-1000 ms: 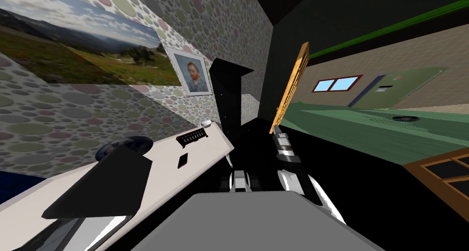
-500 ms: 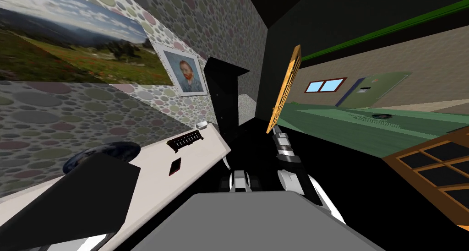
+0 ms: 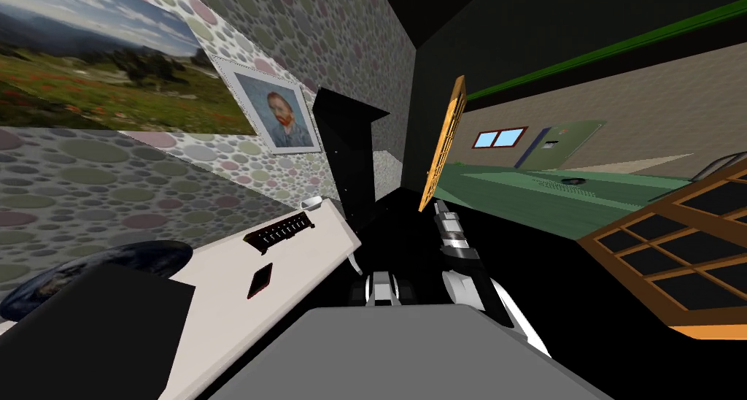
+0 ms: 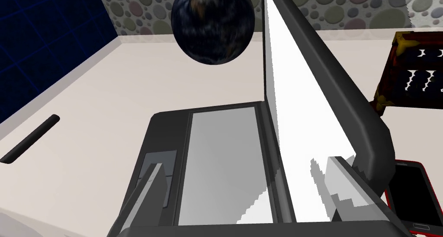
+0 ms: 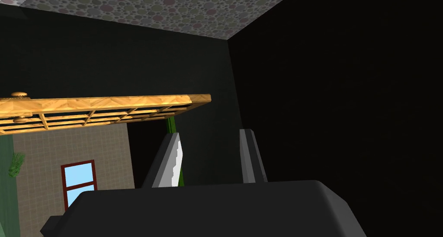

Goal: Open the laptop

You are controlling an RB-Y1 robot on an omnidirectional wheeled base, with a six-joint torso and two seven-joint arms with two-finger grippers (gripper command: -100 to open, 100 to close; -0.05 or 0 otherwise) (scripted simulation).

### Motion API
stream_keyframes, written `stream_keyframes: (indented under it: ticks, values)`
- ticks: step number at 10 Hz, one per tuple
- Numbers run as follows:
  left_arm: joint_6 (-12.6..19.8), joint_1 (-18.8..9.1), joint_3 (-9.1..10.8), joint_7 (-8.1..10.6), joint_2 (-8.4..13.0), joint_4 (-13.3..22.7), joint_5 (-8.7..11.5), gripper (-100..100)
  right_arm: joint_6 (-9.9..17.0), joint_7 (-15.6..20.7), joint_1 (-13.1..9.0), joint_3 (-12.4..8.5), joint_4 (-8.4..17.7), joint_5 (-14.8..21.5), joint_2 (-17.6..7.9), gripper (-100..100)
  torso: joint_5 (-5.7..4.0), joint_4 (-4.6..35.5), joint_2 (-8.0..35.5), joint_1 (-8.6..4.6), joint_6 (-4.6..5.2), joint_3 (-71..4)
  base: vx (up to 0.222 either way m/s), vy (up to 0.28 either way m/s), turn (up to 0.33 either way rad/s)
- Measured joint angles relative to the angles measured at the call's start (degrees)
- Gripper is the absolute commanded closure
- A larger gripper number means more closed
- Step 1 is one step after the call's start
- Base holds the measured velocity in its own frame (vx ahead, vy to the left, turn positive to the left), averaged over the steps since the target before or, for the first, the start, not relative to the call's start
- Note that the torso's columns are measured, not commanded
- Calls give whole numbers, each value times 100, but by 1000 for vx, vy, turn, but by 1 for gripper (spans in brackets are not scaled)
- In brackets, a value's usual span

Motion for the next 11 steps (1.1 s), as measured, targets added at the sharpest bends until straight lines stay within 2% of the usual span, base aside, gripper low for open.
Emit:
stream_keyframes:
  ticks: [2, 4, 6, 7, 9, 10, 11]
  values:
    - [100, 195, 127, 89, 64, 46, 94, -100, 0, 0, 0, 0, 0, 0, 0, 0, 4, 1, 3, 7, -7, 3, 48, -48, -62]
    - [131, 271, 164, 184, 97, 48, 77, -100, 0, 0, 0, -1, 0, 0, 0, 0, 10, 4, 15, 24, -6, 11, 0, -9, -103]
    - [53, 228, 167, 385, 238, 294, -133, -100, 0, 0, -1, -1, 0, 0, -1, 0, 13, 4, 14, 25, 1, 11, -35, 4, -128]
    - [39, 224, 164, 414, 244, 303, -148, 100, 0, 0, 0, -1, 0, 0, -1, 0, 10, 2, 4, 17, -11, 5, 9, 6, 212]
    - [94, 254, 155, 255, 121, 108, 3, 100, 0, 0, 1, -2, 0, 0, -1, 0, 6, -3, -9, 6, -8, -4, 22, -4, 136]
    - [99, 256, 153, 242, 113, 95, 7, -100, 0, 0, 0, -1, 0, 0, -1, 0, 6, -1, 0, 10, -2, 0, 49, -108, -162]
    - [135, 288, 174, 148, 123, 226, 55, -100, 0, 0, 0, 0, 0, 0, 0, 0, 1, -1, -4, -18, -3, 1, 88, -173, -133]
